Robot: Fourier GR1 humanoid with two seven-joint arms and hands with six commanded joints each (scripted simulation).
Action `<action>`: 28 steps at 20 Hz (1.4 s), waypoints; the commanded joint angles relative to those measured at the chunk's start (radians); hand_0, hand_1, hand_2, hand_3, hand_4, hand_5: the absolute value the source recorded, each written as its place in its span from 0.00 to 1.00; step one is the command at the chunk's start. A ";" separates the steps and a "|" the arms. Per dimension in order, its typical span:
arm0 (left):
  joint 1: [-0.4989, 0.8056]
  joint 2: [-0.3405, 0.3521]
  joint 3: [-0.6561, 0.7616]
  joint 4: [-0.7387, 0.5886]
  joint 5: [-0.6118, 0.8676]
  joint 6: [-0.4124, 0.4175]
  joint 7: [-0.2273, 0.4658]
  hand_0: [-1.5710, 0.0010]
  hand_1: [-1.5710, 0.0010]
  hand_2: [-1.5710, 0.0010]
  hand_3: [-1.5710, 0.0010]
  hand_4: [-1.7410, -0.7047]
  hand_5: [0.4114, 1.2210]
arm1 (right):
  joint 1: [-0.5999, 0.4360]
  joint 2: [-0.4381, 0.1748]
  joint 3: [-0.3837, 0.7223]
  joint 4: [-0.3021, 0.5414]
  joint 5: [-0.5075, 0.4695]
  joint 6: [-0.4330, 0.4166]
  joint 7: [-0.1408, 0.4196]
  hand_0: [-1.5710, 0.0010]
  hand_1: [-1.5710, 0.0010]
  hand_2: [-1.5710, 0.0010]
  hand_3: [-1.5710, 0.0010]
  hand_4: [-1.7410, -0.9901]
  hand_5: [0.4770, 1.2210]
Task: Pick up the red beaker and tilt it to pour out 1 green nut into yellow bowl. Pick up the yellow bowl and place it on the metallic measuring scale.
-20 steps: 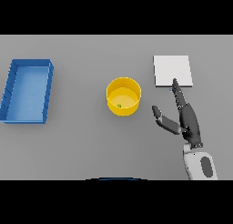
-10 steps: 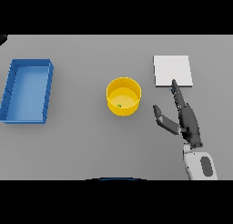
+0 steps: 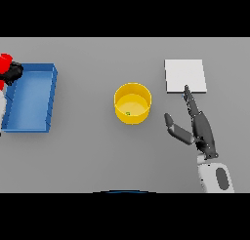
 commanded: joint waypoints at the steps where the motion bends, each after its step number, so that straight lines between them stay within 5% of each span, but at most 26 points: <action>1: 0.023 0.005 -0.005 -0.043 0.004 -0.018 0.018 0.00 0.00 0.03 0.03 0.21 0.50 | 0.006 0.006 0.004 0.007 0.005 -0.003 -0.001 1.00 1.00 1.00 1.00 0.78 0.26; 2: 0.044 0.021 -0.011 -0.073 0.021 -0.070 -0.013 0.07 0.14 0.19 0.16 0.36 0.45 | 0.006 0.008 0.005 0.008 0.005 -0.005 -0.003 1.00 1.00 1.00 1.00 0.78 0.26; 5: 0.071 0.030 0.010 -0.147 0.127 -0.193 -0.010 0.52 0.56 0.58 0.57 0.67 0.34 | 0.017 0.003 0.005 -0.003 0.005 -0.001 -0.015 1.00 1.00 1.00 1.00 0.79 0.26; 9: 0.087 0.066 -0.044 -0.156 0.083 -0.260 0.043 0.80 0.82 0.83 0.82 0.87 0.27 | 0.026 0.002 0.005 -0.011 0.010 -0.008 -0.026 1.00 1.00 1.00 1.00 0.78 0.26; 17: 0.077 0.057 -0.055 -0.144 0.046 -0.206 -0.045 0.97 0.97 0.97 0.97 0.93 0.28 | -0.006 -0.014 0.040 -0.013 0.111 -0.039 0.058 1.00 1.00 1.00 1.00 0.83 0.22; 19: 0.087 0.046 -0.037 -0.168 0.075 -0.203 -0.055 0.98 0.98 0.98 0.98 0.92 0.30 | -0.054 -0.071 0.054 0.002 0.121 0.021 0.042 1.00 1.00 1.00 1.00 0.88 0.25; 23: 0.090 0.025 -0.042 -0.187 0.083 -0.196 -0.059 0.99 0.99 0.99 0.99 0.91 0.32 | -0.188 -0.181 0.142 0.048 0.290 0.092 0.114 1.00 1.00 1.00 1.00 0.82 0.22; 28: 0.105 0.020 -0.039 -0.206 0.096 -0.203 -0.031 1.00 1.00 1.00 1.00 0.90 0.34 | -0.354 -0.299 0.267 0.124 0.466 0.190 0.044 1.00 1.00 1.00 1.00 0.78 0.21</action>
